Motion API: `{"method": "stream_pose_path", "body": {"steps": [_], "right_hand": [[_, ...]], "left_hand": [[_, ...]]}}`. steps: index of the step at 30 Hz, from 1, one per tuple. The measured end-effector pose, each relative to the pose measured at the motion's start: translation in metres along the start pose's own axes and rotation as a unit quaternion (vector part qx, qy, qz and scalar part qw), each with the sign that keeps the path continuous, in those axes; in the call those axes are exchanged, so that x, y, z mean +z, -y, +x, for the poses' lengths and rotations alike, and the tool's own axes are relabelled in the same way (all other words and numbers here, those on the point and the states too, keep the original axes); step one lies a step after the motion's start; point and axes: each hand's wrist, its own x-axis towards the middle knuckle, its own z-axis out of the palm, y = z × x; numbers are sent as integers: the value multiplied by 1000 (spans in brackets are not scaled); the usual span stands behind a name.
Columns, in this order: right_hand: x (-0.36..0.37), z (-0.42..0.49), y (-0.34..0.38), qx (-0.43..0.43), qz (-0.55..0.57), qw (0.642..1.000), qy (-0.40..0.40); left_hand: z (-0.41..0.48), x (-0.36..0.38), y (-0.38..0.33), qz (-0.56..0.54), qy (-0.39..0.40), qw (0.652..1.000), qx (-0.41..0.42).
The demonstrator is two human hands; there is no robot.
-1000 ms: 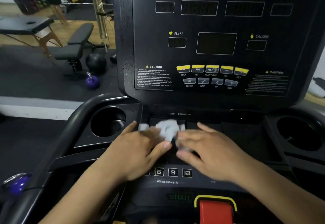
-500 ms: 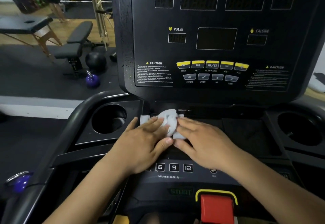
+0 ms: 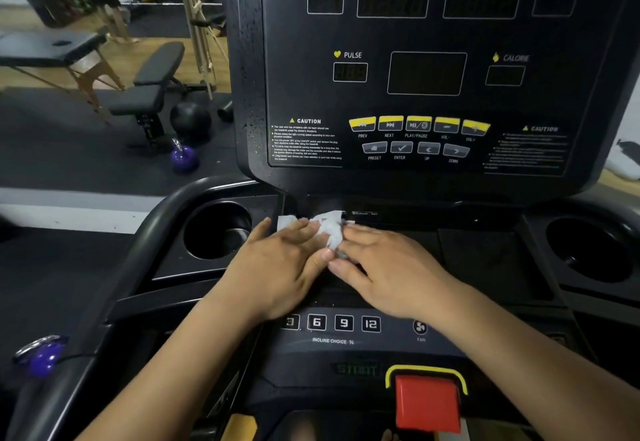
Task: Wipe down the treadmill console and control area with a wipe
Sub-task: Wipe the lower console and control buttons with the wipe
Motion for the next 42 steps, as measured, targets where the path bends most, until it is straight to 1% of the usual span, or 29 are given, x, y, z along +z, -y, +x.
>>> {"method": "stream_pose_path", "body": {"steps": [4,7,8,11,14,17,20,22,25,28,31,33,35,37,40,42], "right_hand": [[3,-20,4,-49,18,998,24],[-1,-40,-8,-35,22,999,35],[-3,-39,-13,-24,15,999,28],[-4,-20,-17,-1,-16,1000,3],[2,-3,-2,-7,-16,1000,-2],[3,-19,7,-45,32,998,10],[0,-38,-2,-41,22,998,39],[-2,-32,-9,-24,8,999,34],[-3,-11,-9,-7,4,1000,5],[3,-5,-3,-9,27,1000,4],[5,-29,0,-32,51,997,45],[3,-40,-2,-30,33,997,62],[1,-34,-7,-16,1,998,54],[0,-19,-10,10,-14,999,34],[0,-5,-6,33,-13,999,9],[0,-15,0,30,-6,1000,2]], "left_hand": [[-17,-9,-1,-10,1,999,38],[-30,-10,0,-28,-28,997,62],[-28,-9,0,-26,-27,998,58],[-15,3,-6,0,13,999,30],[-7,7,-12,-11,10,1000,9],[-23,-5,-8,-40,5,999,32],[-35,-12,-2,-63,-12,997,48],[-27,-9,-2,-41,5,998,40],[-7,4,-10,-7,32,999,9],[-3,4,-13,-2,22,1000,-1],[-20,-10,-11,-1,11,1000,27],[-25,-14,-9,0,6,999,34],[-18,-10,-6,33,4,999,21],[-7,-5,-7,76,1,997,-12],[-2,-3,-8,87,-12,996,-33],[-11,-5,-9,81,-16,996,-20]]}}
